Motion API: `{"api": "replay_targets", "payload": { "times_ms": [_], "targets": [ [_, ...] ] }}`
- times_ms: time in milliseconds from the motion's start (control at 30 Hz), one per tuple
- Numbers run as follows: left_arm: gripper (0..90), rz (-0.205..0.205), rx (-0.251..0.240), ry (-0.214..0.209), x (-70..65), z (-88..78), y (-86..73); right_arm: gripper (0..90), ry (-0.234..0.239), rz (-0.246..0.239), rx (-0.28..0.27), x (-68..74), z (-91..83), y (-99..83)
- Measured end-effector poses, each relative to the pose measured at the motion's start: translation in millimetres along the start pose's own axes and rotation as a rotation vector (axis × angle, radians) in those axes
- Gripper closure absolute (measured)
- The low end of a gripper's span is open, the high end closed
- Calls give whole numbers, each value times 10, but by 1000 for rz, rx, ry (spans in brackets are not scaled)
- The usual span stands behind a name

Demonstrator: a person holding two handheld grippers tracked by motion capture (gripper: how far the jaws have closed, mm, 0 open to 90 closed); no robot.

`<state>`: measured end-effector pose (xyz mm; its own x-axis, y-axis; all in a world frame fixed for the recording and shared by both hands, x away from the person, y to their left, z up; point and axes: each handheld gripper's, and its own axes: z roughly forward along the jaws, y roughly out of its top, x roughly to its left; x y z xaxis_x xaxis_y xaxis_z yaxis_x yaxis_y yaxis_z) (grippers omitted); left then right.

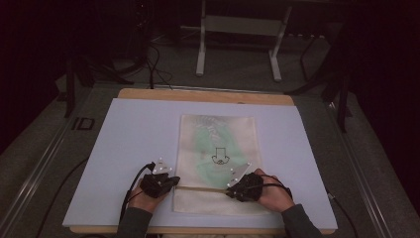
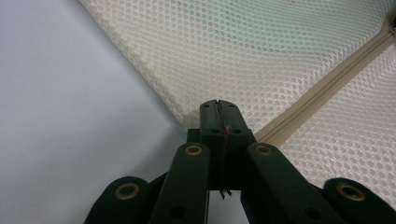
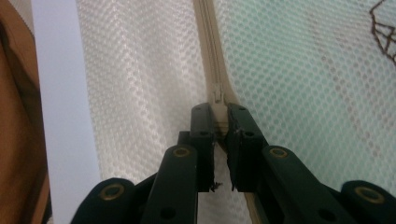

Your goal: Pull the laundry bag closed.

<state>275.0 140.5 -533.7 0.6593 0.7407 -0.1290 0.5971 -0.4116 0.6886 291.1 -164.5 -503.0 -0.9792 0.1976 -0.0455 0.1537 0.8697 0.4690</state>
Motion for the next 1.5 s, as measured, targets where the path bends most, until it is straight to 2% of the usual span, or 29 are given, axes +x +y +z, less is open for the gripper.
{"api": "replay_targets", "payload": {
  "times_ms": [500,833,1500],
  "targets": [
    [896,2,1,2,-3,0,1,823,-16,33,-3,-20,-103,-167],
    [896,2,1,2,-2,0,1,823,-26,39,1,-35,-142,-224],
    [896,3,2,2,-2,0,2,823,-46,117,-5,-92,-294,-539]
  ]
}}
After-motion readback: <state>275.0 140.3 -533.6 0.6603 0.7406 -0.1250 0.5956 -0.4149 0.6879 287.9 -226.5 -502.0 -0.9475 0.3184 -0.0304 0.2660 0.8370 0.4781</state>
